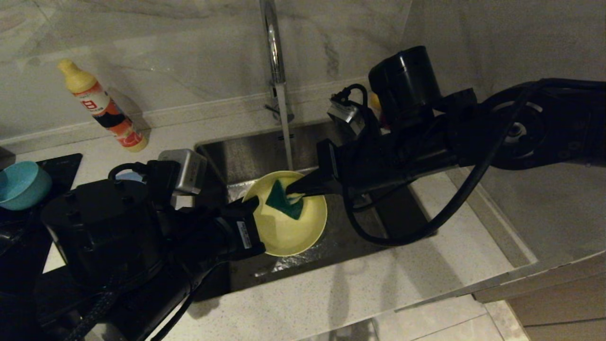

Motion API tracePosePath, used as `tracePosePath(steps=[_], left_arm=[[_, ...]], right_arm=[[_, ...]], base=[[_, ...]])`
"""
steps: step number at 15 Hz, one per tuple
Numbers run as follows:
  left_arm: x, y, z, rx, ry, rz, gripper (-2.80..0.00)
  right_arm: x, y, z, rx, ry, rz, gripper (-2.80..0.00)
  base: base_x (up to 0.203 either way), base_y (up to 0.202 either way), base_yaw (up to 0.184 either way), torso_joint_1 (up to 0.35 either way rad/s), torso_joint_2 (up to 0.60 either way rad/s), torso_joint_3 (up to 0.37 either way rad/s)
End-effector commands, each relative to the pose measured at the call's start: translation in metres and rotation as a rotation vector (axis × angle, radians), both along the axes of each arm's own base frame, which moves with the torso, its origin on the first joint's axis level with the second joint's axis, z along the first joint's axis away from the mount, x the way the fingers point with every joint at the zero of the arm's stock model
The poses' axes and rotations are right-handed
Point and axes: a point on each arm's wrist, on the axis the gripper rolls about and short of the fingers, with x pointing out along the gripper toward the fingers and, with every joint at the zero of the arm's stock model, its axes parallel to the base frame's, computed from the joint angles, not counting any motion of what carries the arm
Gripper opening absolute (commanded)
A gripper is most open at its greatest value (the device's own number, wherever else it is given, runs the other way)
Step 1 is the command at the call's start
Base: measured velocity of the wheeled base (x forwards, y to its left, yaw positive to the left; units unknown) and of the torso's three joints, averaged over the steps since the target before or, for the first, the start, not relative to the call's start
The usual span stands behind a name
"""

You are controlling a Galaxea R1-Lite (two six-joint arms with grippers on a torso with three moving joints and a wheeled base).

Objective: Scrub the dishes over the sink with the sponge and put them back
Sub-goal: Wipe the bowl

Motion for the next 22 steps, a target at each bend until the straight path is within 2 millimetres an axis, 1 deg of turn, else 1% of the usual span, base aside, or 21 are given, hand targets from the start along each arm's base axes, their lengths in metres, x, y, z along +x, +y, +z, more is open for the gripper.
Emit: tracePosePath(steps=[1,3,4,6,7,9,10,12,14,16,17,19,21,22], left_arm=[[-0.001,0.001,0.002,-0.01,-0.008,0.002,-2.8],[-0.002,0.002,0.0,-0.006,-0.003,0.003,-2.8],[-0.001,0.002,-0.004,0.004,0.009,0.007,-2.8],[0.002,0.0,-0.005,0.006,0.014,0.015,-2.8],[0.006,-0.001,-0.007,0.012,0.018,0.029,-2.8],[0.016,-0.003,-0.01,0.023,0.016,0.074,-2.8],[0.019,-0.004,-0.009,0.013,-0.003,0.095,-2.8],[0.023,-0.007,-0.007,0.037,-0.074,0.113,-2.8],[0.026,-0.009,-0.006,0.034,-0.129,0.127,-2.8],[0.026,-0.008,-0.006,0.025,-0.152,0.13,-2.8],[0.024,-0.006,-0.009,0.037,-0.146,0.129,-2.8],[0.022,-0.005,-0.011,0.042,-0.144,0.127,-2.8],[0.02,-0.003,-0.01,0.039,-0.157,0.127,-2.8],[0.017,-0.001,-0.01,0.043,-0.166,0.127,-2.8]], right_arm=[[0.003,0.002,-0.003,-0.005,0.009,-0.001,-2.8],[0.002,0.0,-0.001,-0.001,0.005,-0.004,-2.8],[0.0,-0.003,0.004,0.005,-0.001,-0.008,-2.8],[-0.007,-0.008,0.007,0.001,0.009,-0.008,-2.8],[-0.013,-0.011,0.009,-0.004,0.016,-0.001,-2.8],[-0.024,-0.006,0.005,-0.019,0.032,0.028,-2.8],[-0.027,-0.005,0.003,-0.025,0.037,0.037,-2.8],[-0.036,0.002,-0.005,-0.048,0.06,0.067,-2.8],[-0.039,0.003,-0.011,-0.064,0.074,0.073,-2.8],[-0.035,0.003,-0.015,-0.08,0.076,0.047,-2.8],[-0.03,0.002,-0.017,-0.086,0.072,0.022,-2.8],[-0.024,0.0,-0.016,-0.081,0.067,0.005,-2.8],[-0.018,-0.004,-0.012,-0.068,0.058,-0.015,-2.8],[-0.013,-0.011,-0.005,-0.047,0.048,-0.041,-2.8]], base=[[0.0,0.0,0.0,0.0,0.0,0.0],[0.0,0.0,0.0,0.0,0.0,0.0],[0.0,0.0,0.0,0.0,0.0,0.0],[0.0,0.0,0.0,0.0,0.0,0.0],[0.0,0.0,0.0,0.0,0.0,0.0],[0.0,0.0,0.0,0.0,0.0,0.0],[0.0,0.0,0.0,0.0,0.0,0.0],[0.0,0.0,0.0,0.0,0.0,0.0],[0.0,0.0,0.0,0.0,0.0,0.0],[0.0,0.0,0.0,0.0,0.0,0.0],[0.0,0.0,0.0,0.0,0.0,0.0],[0.0,0.0,0.0,0.0,0.0,0.0],[0.0,0.0,0.0,0.0,0.0,0.0],[0.0,0.0,0.0,0.0,0.0,0.0]])
